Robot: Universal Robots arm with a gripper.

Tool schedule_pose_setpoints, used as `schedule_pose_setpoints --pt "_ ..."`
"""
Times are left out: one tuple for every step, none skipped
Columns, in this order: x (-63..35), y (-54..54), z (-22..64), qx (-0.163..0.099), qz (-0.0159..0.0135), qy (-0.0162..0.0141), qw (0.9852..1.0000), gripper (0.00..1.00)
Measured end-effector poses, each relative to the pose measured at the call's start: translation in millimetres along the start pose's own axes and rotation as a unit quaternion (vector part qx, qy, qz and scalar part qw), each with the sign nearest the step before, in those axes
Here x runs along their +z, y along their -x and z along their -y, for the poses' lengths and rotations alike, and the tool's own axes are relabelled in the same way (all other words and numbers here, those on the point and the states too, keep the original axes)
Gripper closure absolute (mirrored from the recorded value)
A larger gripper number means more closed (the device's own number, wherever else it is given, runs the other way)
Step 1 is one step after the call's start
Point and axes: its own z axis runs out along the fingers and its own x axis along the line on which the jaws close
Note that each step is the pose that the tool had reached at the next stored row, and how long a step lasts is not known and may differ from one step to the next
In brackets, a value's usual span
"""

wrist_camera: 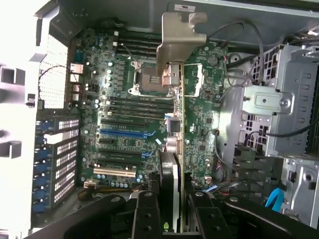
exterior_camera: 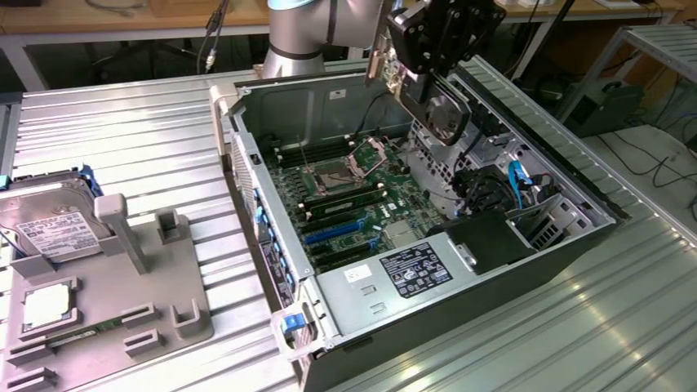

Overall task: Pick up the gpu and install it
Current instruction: 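Insert the gpu into the slot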

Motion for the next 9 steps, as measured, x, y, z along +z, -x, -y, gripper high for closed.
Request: schedule_pose_setpoints --pt "0.0 0.0 0.0 -0.008 -0.0001 0.0003 1.0 0.72" --pt "0.0 0.0 0.0 -0.017 -0.0002 0.0005 0.9998 0.72" --pt "0.0 0.0 0.0 -0.027 -0.0002 0.0008 0.9996 0.72" --pt "0.0 0.0 0.0 -0.035 -0.0003 0.0011 0.9994 0.72" --pt "0.0 0.0 0.0 -0.043 -0.0004 0.0014 0.9991 0.72" --pt "0.0 0.0 0.0 -0.051 -0.0005 0.0016 0.9987 0.72" --pt "0.0 0.0 0.0 -0.059 -0.0006 0.0018 0.9983 0.72" --pt "0.0 0.0 0.0 -0.067 -0.0006 0.0021 0.9977 0.72" --pt "0.0 0.0 0.0 -0.08 -0.0007 0.0025 0.9968 0.72"
